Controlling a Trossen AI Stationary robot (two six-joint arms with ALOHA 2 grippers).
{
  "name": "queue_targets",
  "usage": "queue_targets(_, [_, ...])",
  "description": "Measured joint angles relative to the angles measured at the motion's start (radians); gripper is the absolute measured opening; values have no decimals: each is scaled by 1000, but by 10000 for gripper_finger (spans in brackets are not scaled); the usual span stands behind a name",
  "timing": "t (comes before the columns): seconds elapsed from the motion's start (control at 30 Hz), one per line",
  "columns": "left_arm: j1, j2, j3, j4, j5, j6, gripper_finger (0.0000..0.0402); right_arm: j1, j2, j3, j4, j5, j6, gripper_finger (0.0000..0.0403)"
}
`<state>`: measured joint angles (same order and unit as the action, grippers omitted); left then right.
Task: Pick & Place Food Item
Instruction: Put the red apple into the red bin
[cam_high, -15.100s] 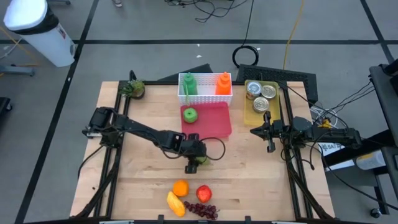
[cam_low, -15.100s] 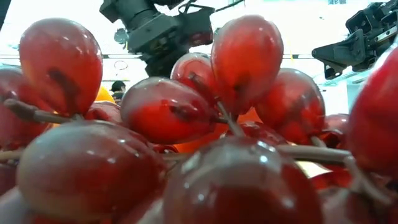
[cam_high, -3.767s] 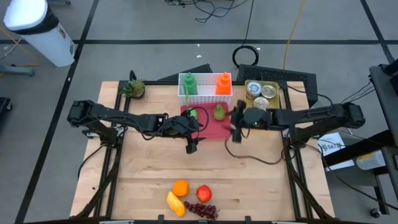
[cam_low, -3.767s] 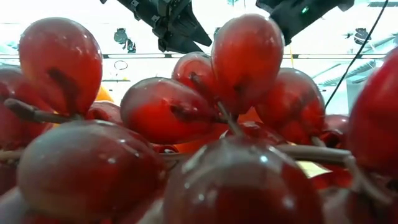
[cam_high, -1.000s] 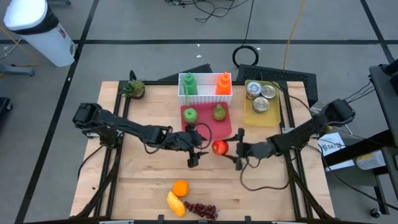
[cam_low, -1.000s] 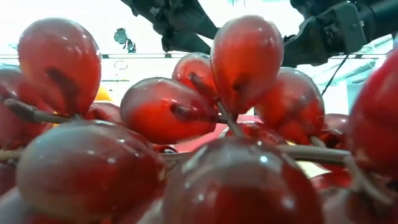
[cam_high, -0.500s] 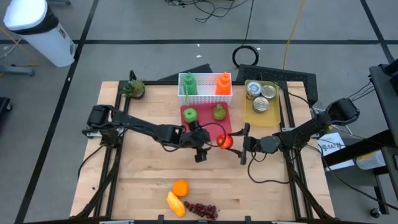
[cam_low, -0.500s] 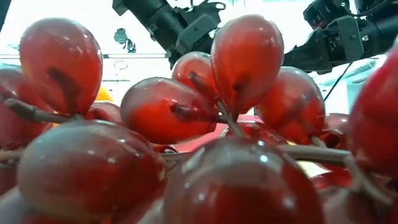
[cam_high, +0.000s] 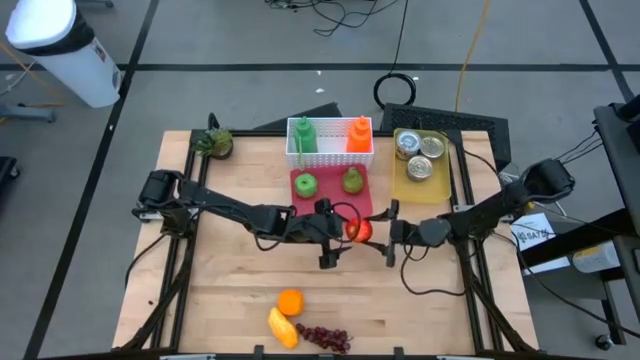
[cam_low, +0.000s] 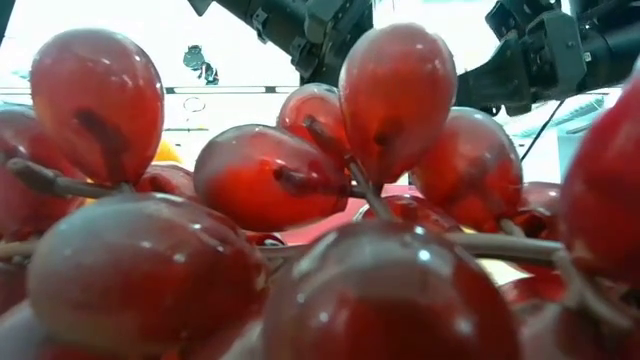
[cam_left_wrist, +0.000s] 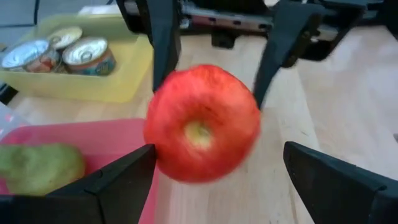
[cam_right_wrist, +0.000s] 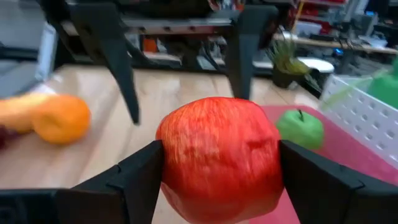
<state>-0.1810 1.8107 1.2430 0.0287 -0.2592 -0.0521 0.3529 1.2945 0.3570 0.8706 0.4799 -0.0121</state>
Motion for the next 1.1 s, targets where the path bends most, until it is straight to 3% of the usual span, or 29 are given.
queue_targets(0.2, [-1, -1, 0, 1, -3, 0, 368, -7, 91, 13, 144, -45, -27, 277])
queue_targets(0.7, [-3, -3, -3, -36, 5, 17, 367, -7, 210, 126, 139, -59, -66, 277])
queue_targets(0.97, [-2, -4, -2, -43, 11, 16, 297, -7, 205, 126, 138, -62, -61, 278])
queue_targets(1.1, [-2, -4, -1, -57, -4, 0, 295, -7, 204, 127, 126, -66, -53, 279])
